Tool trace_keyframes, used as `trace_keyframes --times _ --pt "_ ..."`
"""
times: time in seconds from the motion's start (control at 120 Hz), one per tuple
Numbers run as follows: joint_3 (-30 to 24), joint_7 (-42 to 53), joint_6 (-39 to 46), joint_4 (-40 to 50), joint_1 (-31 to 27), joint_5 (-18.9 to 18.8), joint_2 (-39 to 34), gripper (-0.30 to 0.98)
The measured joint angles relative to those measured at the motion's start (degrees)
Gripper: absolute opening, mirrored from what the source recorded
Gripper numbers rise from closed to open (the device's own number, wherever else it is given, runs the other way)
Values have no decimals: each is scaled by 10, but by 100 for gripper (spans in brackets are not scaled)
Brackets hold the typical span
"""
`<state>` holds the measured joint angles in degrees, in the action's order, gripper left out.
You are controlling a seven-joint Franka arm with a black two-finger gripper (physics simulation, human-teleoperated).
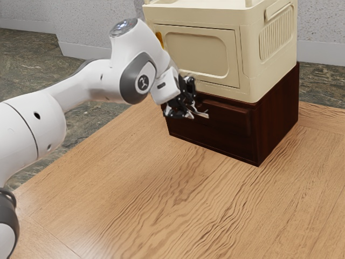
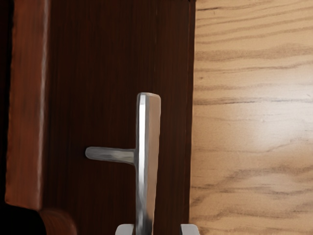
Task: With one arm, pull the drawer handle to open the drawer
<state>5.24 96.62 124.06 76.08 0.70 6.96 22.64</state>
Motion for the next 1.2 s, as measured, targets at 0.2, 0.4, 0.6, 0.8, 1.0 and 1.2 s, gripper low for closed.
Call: trace_keyframes --times 0.2,0.4,0.6,0.8,1.0,1.2 --pt "3 8 14 77 2 8 -59 -3" --pt "4 14 28 154 0 11 -117 -4" --pt "4 18 37 221 0 12 -167 -4" --pt "4 21 41 293 -1 12 -225 -4" --pt "5 23 43 367 -1 11 -293 -4" --pt "5 24 46 391 0 11 -313 -4"
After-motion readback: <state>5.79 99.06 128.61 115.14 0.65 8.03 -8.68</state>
